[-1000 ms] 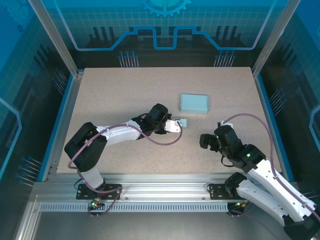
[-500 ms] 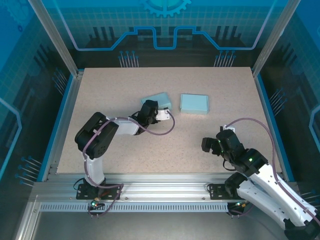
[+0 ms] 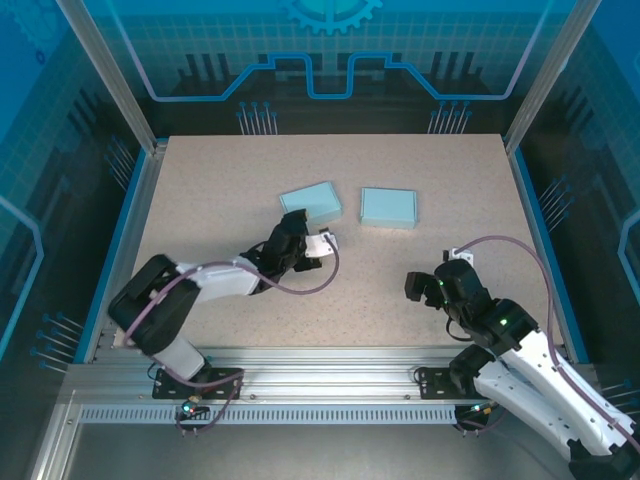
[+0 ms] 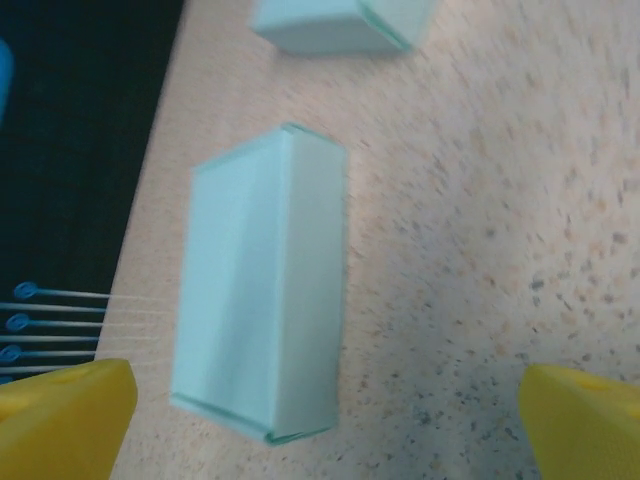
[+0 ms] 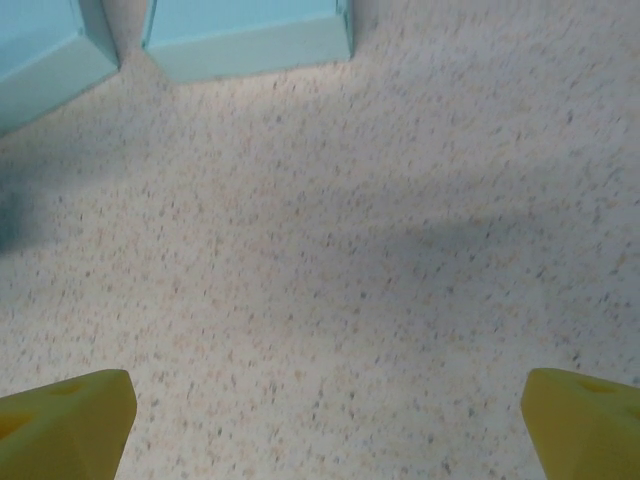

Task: Fold the paper box

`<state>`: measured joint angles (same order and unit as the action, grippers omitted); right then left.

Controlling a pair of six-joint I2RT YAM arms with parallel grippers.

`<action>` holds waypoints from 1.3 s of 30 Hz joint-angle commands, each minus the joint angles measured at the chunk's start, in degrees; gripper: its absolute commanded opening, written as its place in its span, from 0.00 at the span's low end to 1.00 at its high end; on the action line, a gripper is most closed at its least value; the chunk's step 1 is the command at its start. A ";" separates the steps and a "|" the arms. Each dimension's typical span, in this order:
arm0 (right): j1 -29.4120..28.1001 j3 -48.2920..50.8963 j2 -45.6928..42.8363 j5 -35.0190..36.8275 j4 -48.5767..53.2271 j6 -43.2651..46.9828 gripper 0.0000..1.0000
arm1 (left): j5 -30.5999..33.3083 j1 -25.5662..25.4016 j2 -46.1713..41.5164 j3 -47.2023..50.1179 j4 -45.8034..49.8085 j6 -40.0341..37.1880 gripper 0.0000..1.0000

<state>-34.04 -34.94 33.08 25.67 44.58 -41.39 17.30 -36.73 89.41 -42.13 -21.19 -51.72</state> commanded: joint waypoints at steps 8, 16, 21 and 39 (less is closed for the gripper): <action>0.78 7.13 1.63 9.16 -26.04 18.11 1.00 | 9.05 6.73 -19.26 8.38 -0.02 30.33 0.99; 2.86 6.49 15.95 12.39 -40.76 34.49 1.00 | 7.34 17.75 -25.03 17.89 -6.50 44.63 0.99; 8.97 7.98 19.94 6.31 -50.80 39.80 1.00 | 0.62 25.24 -23.92 23.62 -14.27 48.17 0.99; 25.45 17.60 27.98 -8.26 -75.56 41.37 1.00 | -16.51 35.51 -0.72 21.75 -34.41 49.20 0.99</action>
<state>-9.30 -18.63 58.81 19.27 -23.27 -1.39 8.38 -3.33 88.99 -17.54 -54.33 -3.90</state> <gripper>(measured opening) 0.997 0.989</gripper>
